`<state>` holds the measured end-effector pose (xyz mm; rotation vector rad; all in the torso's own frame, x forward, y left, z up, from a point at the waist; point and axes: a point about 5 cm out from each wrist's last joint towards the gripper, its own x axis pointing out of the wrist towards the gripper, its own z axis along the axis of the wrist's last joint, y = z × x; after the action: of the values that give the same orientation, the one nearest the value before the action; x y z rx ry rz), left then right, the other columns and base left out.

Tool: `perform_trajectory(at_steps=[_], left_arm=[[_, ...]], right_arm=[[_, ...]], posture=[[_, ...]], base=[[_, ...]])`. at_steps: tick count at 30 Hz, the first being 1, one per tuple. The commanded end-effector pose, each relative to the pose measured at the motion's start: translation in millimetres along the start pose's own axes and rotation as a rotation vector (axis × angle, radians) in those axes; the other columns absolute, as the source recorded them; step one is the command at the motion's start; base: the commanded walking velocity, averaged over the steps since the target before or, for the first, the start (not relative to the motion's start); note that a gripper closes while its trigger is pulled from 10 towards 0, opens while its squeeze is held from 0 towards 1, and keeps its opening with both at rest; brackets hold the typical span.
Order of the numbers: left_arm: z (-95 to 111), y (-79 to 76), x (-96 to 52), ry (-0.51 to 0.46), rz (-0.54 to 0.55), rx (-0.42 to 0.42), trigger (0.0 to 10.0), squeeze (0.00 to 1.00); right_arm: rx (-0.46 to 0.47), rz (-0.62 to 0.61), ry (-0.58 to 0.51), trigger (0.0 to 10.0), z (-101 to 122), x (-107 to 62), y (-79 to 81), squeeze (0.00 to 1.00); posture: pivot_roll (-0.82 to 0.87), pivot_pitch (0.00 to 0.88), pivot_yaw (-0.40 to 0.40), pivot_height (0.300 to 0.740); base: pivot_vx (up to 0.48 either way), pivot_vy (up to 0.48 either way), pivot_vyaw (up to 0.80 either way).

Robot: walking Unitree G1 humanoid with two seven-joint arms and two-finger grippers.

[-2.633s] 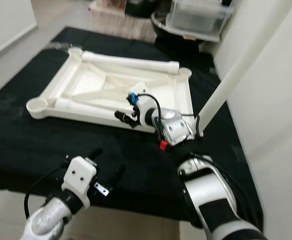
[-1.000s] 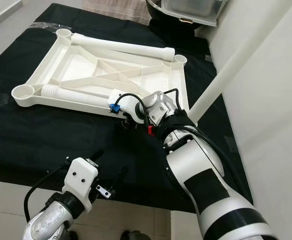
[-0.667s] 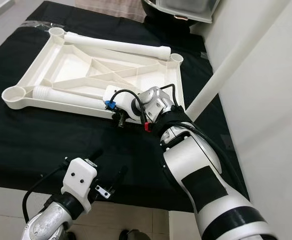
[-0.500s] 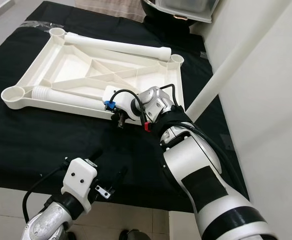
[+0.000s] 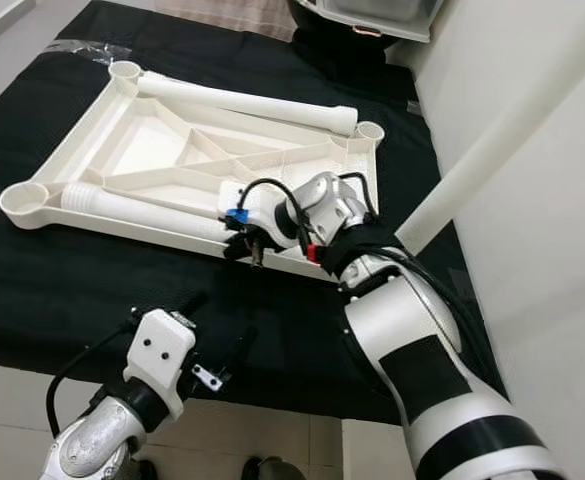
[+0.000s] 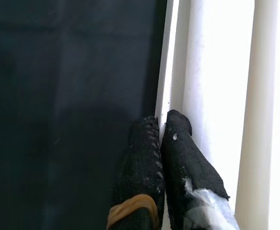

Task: Building children table

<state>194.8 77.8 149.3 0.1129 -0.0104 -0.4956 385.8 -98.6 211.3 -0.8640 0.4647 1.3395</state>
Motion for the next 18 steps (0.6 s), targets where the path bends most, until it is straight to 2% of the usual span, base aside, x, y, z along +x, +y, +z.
perform_trajectory(at_steps=[1,2,3,6,16,17,18], left_arm=[[-7,-2.1,0.0,0.037,-0.016,-0.014,10.0,0.00],[-7,-2.1,0.0,0.037,-0.016,-0.014,10.0,0.00],[-7,-1.0,0.2,0.038,-0.016,-0.011,10.0,0.00],[-7,-0.8,0.2,0.038,-0.016,-0.009,10.0,0.00],[-8,0.5,1.4,0.040,-0.019,-0.006,10.0,0.00],[-8,1.4,2.3,0.042,-0.019,-0.003,10.0,0.00],[-8,1.4,2.3,0.042,-0.019,-0.003,10.0,0.00]], right_arm=[[-0.008,0.132,0.020,0.0,-16,4.4,13.5,0.00],[-0.008,0.132,0.020,0.0,-16,4.4,13.5,0.00],[-0.030,0.218,-0.007,0.0,-19,0.2,19.0,0.00],[-0.027,0.272,-0.018,0.0,-20,-2.0,22.1,0.00],[-0.022,0.269,-0.118,0.0,-10,1.3,23.2,0.00],[-0.001,0.221,-0.173,4.6,-3,6.4,21.2,0.00],[-0.001,0.221,-0.173,4.6,-3,6.4,21.2,0.00]], posture=[[0.04,0.191,-0.182,0.740],[0.04,0.191,-0.182,0.740],[0.04,0.190,-0.179,0.740],[0.04,0.190,-0.179,0.740],[0.04,0.185,-0.174,0.740],[0.04,0.184,-0.170,0.740],[0.04,0.184,-0.170,0.740]], base=[[0.000,0.000,0.00],[0.000,0.000,0.00],[0.000,0.000,0.00],[0.000,0.000,0.00],[0.000,0.000,0.00],[0.000,0.000,0.00],[0.000,0.000,0.00]])
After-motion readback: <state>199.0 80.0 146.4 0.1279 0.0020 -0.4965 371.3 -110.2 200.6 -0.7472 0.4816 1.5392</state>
